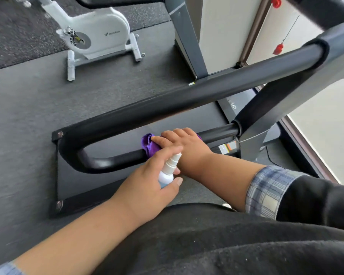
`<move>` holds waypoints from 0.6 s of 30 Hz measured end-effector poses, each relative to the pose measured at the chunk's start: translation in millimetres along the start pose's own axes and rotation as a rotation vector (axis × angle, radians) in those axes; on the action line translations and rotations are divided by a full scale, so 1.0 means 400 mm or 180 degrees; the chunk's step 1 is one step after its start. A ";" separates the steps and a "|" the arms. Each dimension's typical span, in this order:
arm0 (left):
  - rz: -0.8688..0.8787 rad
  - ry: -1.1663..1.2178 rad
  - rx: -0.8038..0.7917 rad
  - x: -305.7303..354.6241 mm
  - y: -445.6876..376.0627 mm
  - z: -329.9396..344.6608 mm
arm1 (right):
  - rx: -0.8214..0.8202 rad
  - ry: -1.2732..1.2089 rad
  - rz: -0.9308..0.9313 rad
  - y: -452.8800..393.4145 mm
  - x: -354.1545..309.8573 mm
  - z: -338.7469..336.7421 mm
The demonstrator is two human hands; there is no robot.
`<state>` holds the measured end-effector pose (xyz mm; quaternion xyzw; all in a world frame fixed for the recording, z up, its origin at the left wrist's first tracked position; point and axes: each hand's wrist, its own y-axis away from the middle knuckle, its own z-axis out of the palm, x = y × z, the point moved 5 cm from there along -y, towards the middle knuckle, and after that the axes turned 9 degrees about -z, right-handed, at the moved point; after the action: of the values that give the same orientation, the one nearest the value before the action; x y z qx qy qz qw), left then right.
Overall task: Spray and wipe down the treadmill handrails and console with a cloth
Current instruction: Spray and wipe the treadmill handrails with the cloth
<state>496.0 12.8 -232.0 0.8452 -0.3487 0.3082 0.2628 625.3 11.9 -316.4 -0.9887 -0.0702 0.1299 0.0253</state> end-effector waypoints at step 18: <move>-0.0159 -0.0067 0.0087 0.110 -0.043 0.099 | 0.0353 0.0404 0.0490 0.200 0.269 -0.049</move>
<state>547.1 -21.6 -231.3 0.8603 -0.3260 0.2974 0.2551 743.8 -52.1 -330.2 -0.9945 0.0150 0.0722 0.0744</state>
